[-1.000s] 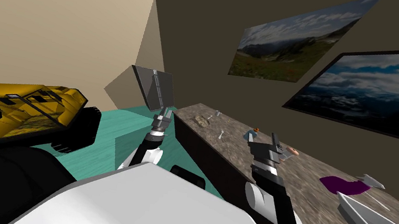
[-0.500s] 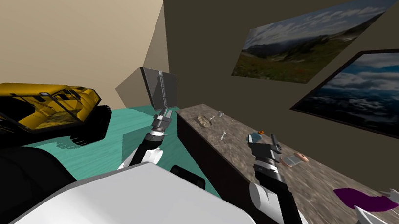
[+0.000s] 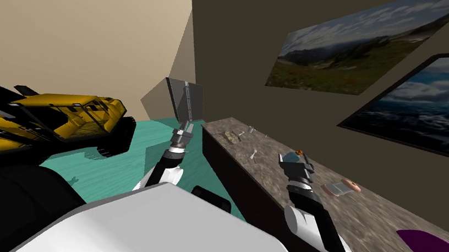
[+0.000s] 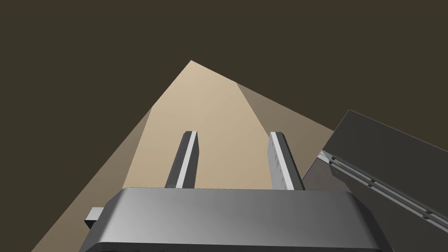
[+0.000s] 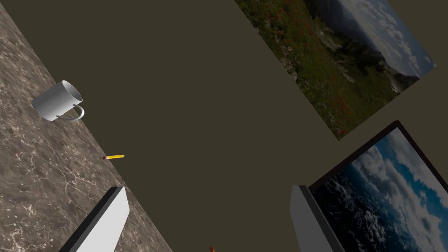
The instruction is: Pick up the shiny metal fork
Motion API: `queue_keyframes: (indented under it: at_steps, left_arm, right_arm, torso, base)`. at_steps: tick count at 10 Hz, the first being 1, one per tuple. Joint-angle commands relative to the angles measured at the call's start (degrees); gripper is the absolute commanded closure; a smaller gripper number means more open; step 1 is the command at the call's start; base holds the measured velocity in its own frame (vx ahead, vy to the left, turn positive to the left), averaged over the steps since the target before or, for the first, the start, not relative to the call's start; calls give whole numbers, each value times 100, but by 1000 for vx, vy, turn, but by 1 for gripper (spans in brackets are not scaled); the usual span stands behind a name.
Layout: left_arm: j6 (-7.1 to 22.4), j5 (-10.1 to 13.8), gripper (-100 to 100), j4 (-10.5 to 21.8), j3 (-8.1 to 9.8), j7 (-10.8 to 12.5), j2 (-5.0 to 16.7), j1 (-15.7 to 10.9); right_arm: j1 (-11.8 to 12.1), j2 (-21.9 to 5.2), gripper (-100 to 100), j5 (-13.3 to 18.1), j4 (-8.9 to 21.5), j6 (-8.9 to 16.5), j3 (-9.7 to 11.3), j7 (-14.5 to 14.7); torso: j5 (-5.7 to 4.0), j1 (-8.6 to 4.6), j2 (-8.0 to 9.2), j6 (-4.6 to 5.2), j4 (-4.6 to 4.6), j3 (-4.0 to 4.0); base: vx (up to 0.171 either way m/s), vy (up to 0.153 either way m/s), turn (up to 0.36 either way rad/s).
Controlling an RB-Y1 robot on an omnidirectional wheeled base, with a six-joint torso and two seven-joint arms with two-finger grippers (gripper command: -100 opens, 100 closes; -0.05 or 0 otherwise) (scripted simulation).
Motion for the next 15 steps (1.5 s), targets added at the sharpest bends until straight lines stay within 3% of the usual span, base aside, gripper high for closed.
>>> queue_keyframes:
  at_steps: [1, 3, 4, 5, 6, 7, 9, 10, 11, 12, 13, 15]
  left_arm:
    - [0, 0, 0, 0, 0, 0, 0, 0]
    - [0, 0, 0, 0, 0, 0, 0, 0]
    - [0, 0, 0, 0, 0, 0, 0, 0]
    - [0, 0, 0, 0, 0, 0, 0, -1]
    - [0, 0, 0, 0, 0, 0, 0, 0]
    - [0, 0, 0, 0, 0, 0, 0, 1]
    - [0, 0, 0, 0, 0, 0, 0, 0]
    - [0, 0, 0, 0, 0, 0, 0, 1]
    - [0, 0, 0, 0, 0, 0, 0, -1]
    - [0, 0, 0, 0, 0, 0, 0, 0]
    - [0, 0, 0, 0, 0, 0, 0, 1]
    - [0, 0, 0, 0, 0, 0, 0, 1]
  right_arm:
    - [-90, -143, -100, -201, 131, 286, -121, -286]
    - [-90, -143, -100, -201, 131, 513, -121, -557]
    - [-158, -288, -100, -395, 285, 737, -230, -760]
    - [-158, -288, -100, -395, 285, 897, -230, -925]
    - [-158, -288, -100, -395, 285, 897, -230, -983]
    - [-222, -435, -100, -596, 445, 1174, -336, -1220]
    - [-222, -435, -100, -596, 445, 1290, -336, -1416]
    - [-282, -584, -100, -804, 610, 1537, -441, -1639]
    - [-282, -584, -100, -804, 610, 1689, -441, -1793]
    - [-282, -584, -100, -804, 610, 1689, -441, -1856]
    - [-337, -734, -100, -1016, 778, 1971, -543, -2076]
    - [-337, -734, -100, -1016, 778, 2093, -543, -2300]
  torso:
    - [0, 0, 0, 0, 0, 0]
    - [0, -3, 0, 0, 0, 0]
    - [0, 1, -1, 2, 0, 0]
    - [1, 0, -2, -4, 0, -1]
    - [0, -1, -2, 1, 0, -1]
    - [0, 2, -3, 2, 0, -1]
    - [0, -1, -2, 1, 0, -1]
    - [0, 1, -3, 2, -1, -2]
    - [1, 2, -4, -4, -1, -2]
    - [0, -1, -4, 2, -1, -2]
    - [0, 1, -4, 3, -1, -2]
    - [0, -2, -4, 3, -1, -2]
  base:
    - [-17, -15, 212]
    - [-13, -16, 52]
    - [-15, -8, 201]
    - [-12, -16, 129]
    - [-5, -9, -14]
    - [-12, -10, 165]
    - [-8, -12, 78]
    - [-10, -6, 233]
    - [-8, -17, 123]
    - [-3, -11, -16]
    - [-8, -9, 228]
    - [-5, -14, 52]
